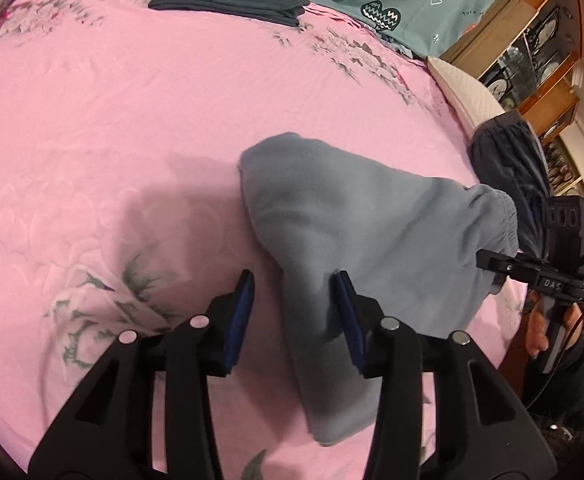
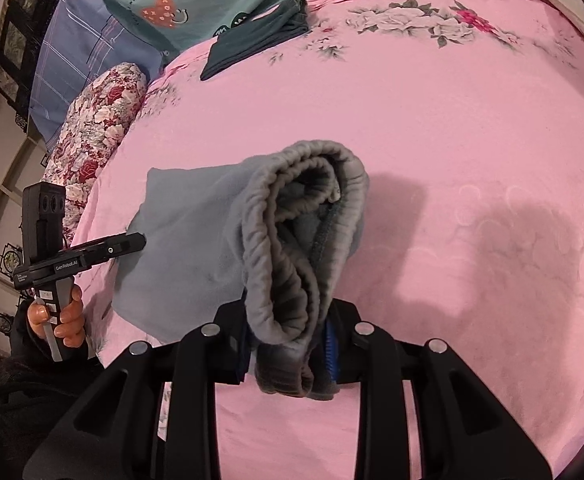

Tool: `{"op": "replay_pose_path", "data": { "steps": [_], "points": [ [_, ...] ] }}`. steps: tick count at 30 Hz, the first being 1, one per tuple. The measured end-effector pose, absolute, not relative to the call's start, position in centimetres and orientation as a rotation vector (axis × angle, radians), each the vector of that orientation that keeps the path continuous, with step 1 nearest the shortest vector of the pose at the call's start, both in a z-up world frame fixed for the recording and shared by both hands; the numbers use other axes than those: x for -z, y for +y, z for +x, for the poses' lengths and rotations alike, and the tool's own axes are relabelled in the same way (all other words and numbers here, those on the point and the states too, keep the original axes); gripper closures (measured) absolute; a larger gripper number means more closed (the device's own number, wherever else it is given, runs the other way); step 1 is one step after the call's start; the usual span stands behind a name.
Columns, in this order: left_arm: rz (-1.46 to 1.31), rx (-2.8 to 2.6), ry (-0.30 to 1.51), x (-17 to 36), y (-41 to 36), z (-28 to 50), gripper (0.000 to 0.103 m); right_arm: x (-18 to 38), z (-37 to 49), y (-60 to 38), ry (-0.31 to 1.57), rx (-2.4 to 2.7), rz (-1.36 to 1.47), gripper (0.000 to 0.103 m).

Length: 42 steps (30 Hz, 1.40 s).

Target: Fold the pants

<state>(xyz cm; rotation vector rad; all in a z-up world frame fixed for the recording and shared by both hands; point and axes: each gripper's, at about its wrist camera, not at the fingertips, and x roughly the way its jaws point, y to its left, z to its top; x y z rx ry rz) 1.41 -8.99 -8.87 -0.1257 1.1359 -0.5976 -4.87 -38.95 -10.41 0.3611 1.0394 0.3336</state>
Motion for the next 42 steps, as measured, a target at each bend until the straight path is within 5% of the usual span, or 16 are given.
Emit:
{"op": "replay_pose_path", "data": {
  "steps": [5, 9, 13, 14, 15, 16, 17, 18, 42],
  "points": [
    [-0.142, 0.581, 1.160, 9.0, -9.0, 2.1, 0.059, 11.4, -4.7, -39.4, 1.073, -0.314, 0.359, 0.069],
    [-0.181, 0.658, 1.160, 8.9, -10.7, 1.1, 0.045, 10.7, -5.2, -39.8, 1.055, -0.299, 0.314, 0.044],
    [-0.129, 0.665, 1.126, 8.9, -12.7, 0.9, 0.045, 11.4, -4.9, -40.2, 1.062, -0.379, 0.386, 0.042],
    [-0.143, 0.669, 1.130, 9.0, -12.8, 1.2, 0.053, 11.7, -4.7, -39.9, 1.064, -0.399, 0.394, 0.039],
    [-0.153, 0.675, 1.145, 9.2, -13.0, 1.4, 0.079, 11.7, -4.5, -39.4, 1.049, -0.403, 0.384, 0.039],
    [-0.179, 0.691, 1.172, 9.5, -13.0, 1.7, 0.080, 11.6, -4.3, -39.0, 1.044, -0.411, 0.380, 0.042],
    [-0.196, 0.689, 1.171, 9.4, -12.7, 1.7, 0.082, 11.7, -4.1, -38.6, 1.047, -0.411, 0.385, 0.069],
    [-0.194, 0.688, 1.166, 9.2, -12.7, 1.7, 0.084, 11.7, -4.0, -38.6, 1.045, -0.410, 0.403, 0.073],
    [-0.235, 0.605, 0.973, 0.4, -7.0, 2.5, 0.088, 3.3, -1.6, -33.2, 0.886, -0.472, 0.304, 0.076]
  ]
}}
